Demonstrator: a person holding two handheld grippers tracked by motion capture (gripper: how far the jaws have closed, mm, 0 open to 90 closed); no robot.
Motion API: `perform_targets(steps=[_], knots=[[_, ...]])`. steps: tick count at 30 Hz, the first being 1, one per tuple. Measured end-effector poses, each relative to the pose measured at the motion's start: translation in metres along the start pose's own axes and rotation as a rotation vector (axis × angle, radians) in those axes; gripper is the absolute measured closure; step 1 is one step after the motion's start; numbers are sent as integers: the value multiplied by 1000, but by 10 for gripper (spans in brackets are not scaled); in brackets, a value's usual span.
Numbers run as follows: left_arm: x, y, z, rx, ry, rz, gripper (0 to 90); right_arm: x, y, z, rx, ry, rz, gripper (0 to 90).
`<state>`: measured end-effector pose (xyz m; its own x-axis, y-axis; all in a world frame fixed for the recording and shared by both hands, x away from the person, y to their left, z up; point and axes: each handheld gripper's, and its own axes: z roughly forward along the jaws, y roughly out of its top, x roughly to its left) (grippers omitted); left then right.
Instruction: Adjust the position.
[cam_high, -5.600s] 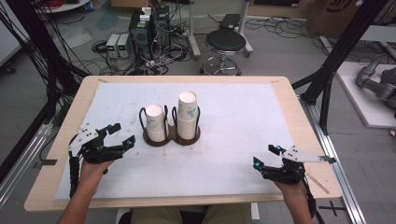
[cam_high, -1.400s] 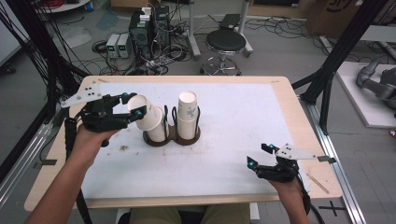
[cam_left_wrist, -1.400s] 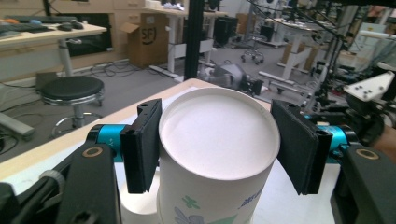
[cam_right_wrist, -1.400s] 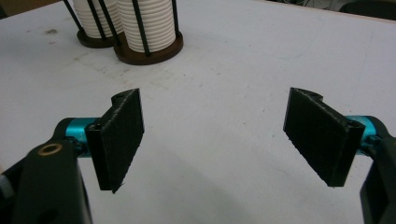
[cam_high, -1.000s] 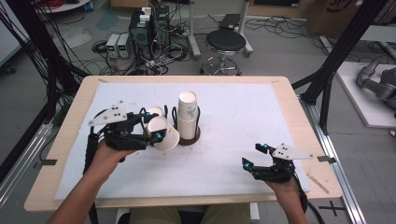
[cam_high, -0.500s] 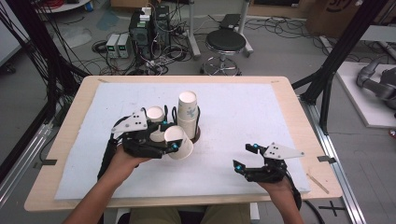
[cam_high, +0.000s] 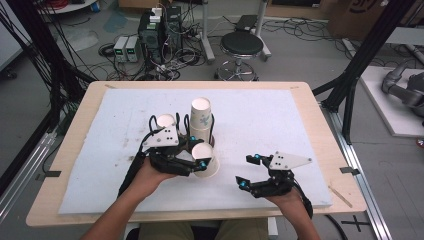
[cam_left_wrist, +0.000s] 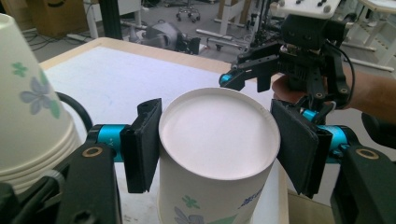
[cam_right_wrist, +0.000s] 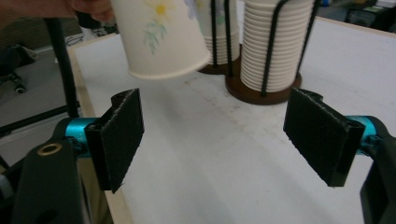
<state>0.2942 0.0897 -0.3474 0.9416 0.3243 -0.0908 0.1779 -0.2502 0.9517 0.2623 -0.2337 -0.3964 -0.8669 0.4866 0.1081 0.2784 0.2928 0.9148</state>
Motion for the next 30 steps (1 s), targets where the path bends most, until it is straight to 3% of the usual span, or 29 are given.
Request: perform_targets(steps=[8,15,30], knots=[[-4,-2,13,7,-30,8,369,6,13,26,40,107,-62,208],[-7,-3,19,8,-57,4,369,8,16,40,49,145,-86,208],[-12,-4,27,-6,-119,-5,369,6,14,50,34,206,-96,237]])
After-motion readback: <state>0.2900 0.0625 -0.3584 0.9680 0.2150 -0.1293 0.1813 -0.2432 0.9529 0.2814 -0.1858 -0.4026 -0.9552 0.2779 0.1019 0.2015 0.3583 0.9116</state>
